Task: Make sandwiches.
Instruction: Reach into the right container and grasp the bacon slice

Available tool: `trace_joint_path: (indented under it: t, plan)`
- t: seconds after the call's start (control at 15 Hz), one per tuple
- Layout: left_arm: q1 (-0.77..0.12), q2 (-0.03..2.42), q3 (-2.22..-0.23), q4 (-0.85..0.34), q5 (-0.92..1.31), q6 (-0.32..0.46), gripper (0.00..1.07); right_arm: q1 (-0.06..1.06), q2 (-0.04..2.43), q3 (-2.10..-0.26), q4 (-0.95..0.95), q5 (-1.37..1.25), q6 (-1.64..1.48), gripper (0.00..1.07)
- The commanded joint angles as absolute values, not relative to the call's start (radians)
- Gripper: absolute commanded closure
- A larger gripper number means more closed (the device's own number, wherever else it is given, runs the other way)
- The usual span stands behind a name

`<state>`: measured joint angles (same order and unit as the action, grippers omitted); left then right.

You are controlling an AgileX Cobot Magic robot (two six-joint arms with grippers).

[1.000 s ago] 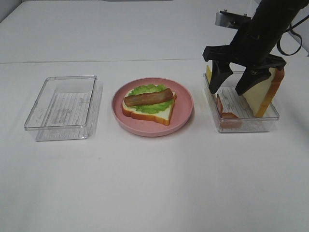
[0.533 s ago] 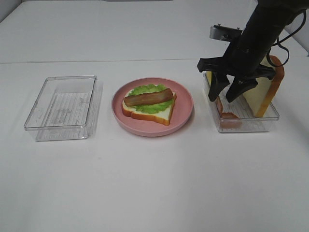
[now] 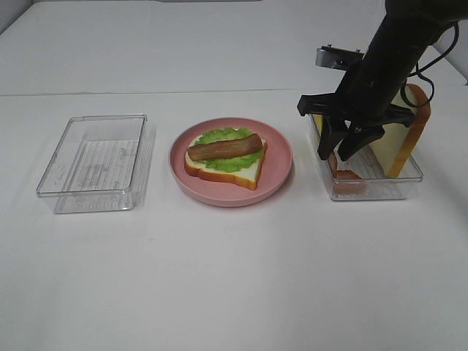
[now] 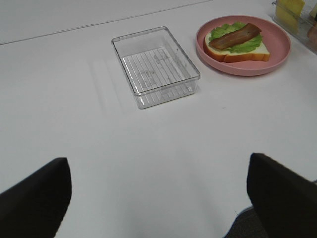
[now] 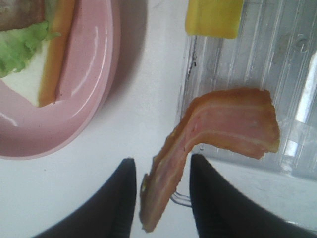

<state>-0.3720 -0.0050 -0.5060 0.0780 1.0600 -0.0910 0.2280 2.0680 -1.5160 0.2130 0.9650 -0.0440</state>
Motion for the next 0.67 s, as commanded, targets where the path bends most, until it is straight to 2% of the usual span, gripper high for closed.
trace_joint_path:
  t: [0.07,0.2,0.27,0.4,0.67]
  plan:
    - [-0.368,-0.026,-0.501,0.082,1.050,-0.090,0.16,0.228,2.077,-1.521,0.217,0.974,-0.037,0.73]
    - [-0.368,-0.026,-0.501,0.082,1.050,-0.090,0.16,0.228,2.077,-1.521,0.215,0.971,-0.034,0.75]
    - [-0.368,-0.026,-0.501,0.082,1.050,-0.090,0.16,0.228,2.077,-1.521,0.214,0.971,-0.033,0.82]
    - [-0.368,-0.026,-0.501,0.082,1.050,-0.090,0.16,0.228,2.077,-1.521,0.214,0.971,-0.033,1.07]
    - [-0.368,-0.026,-0.501,0.082,1.050,-0.090,0.16,0.228,2.077,-1.553,0.215,1.029,-0.037,1.07]
